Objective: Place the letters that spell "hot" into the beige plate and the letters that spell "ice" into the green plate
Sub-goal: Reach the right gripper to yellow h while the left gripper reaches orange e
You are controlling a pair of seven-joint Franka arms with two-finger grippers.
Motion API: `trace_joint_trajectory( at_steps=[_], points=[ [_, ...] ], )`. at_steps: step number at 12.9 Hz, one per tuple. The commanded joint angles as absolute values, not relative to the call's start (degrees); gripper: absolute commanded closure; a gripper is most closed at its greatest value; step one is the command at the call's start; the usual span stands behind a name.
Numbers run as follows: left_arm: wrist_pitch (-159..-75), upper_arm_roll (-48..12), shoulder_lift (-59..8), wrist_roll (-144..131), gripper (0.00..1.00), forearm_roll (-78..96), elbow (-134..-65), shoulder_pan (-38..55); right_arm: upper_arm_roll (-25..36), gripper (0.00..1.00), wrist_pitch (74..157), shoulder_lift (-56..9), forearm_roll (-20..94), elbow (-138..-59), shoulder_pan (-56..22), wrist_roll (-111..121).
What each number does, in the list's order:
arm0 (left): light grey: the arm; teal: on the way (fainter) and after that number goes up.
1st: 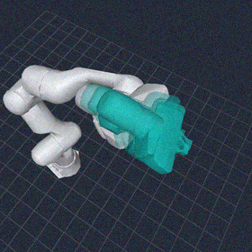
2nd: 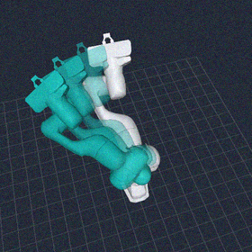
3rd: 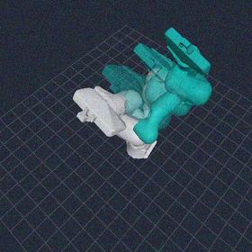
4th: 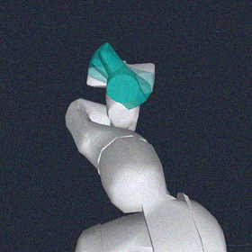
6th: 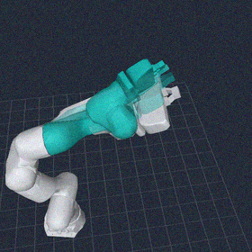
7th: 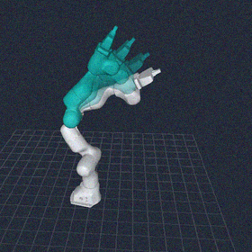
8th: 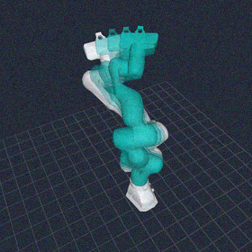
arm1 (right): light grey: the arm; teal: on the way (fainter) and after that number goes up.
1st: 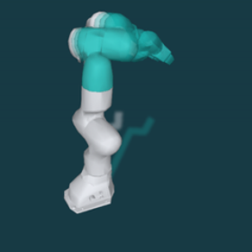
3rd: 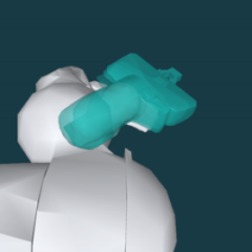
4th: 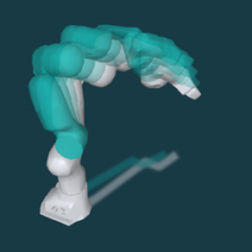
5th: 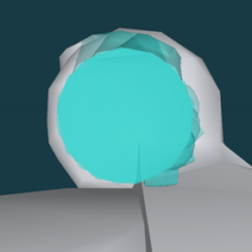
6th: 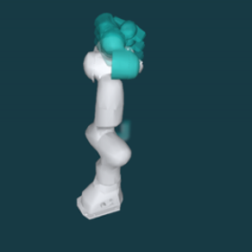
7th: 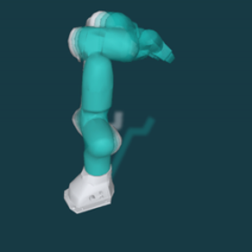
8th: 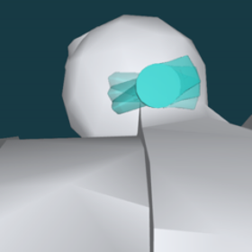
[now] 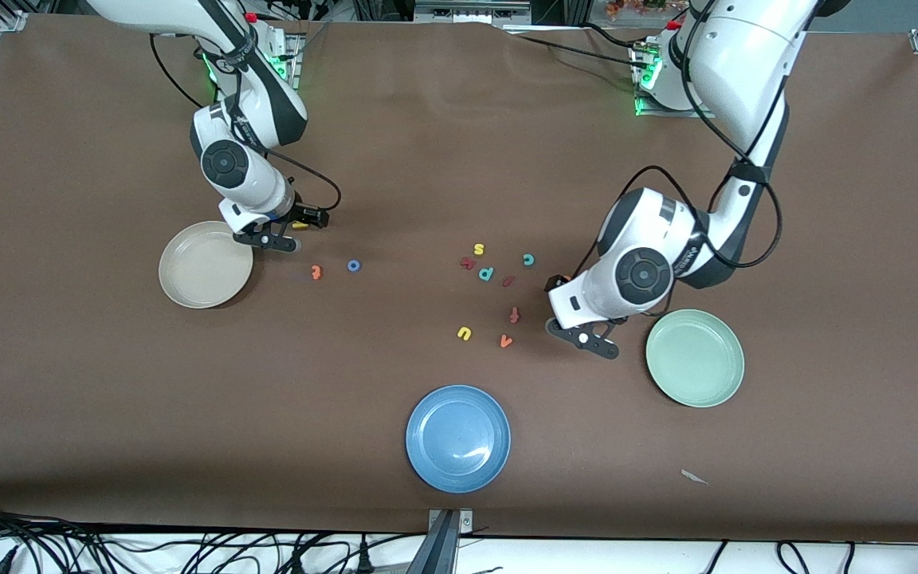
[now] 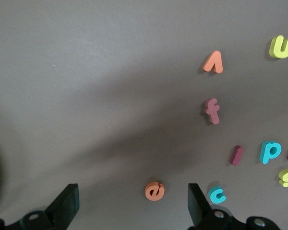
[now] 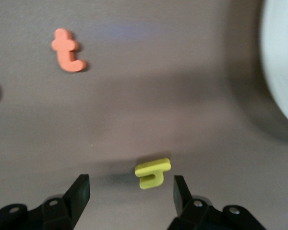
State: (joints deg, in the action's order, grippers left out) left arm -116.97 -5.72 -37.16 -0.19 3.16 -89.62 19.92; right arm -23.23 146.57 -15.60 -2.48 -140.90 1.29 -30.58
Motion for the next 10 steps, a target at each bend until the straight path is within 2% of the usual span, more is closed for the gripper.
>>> trace_joint_trajectory(
  at_steps=[1,6,7,8,9,10],
  points=[
    [-119.34,-5.1,-35.33,-0.88,0.0,4.48,-93.85,21.09,-23.29,0.24,150.64,-16.96,-2.64,-142.65,1.76,-22.79],
    [-131.56,-5.1,-30.95,-0.88,0.02,3.87,-107.73,21.18,-22.15,0.25,150.47,-16.79,-2.72,-142.65,1.67,-19.0],
    [-131.57,-5.1,-30.15,-0.7,0.16,3.78,-108.54,21.18,-22.06,0.25,150.38,-16.79,-2.72,-142.65,1.67,-17.68],
    [-131.66,-5.1,-30.06,-0.7,0.34,3.78,-109.33,21.44,-21.89,0.25,150.21,-16.7,-2.72,-142.56,1.67,-17.58],
    [-131.92,-5.1,-30.06,-0.7,0.45,3.78,-109.77,21.53,-21.71,0.25,150.12,-16.53,-2.72,-142.65,1.67,-17.49],
    [-132.01,-5.1,-30.06,-0.7,0.43,3.78,-109.86,21.53,-21.71,0.25,150.12,-16.44,-2.72,-142.56,1.67,-17.66]
  ],
)
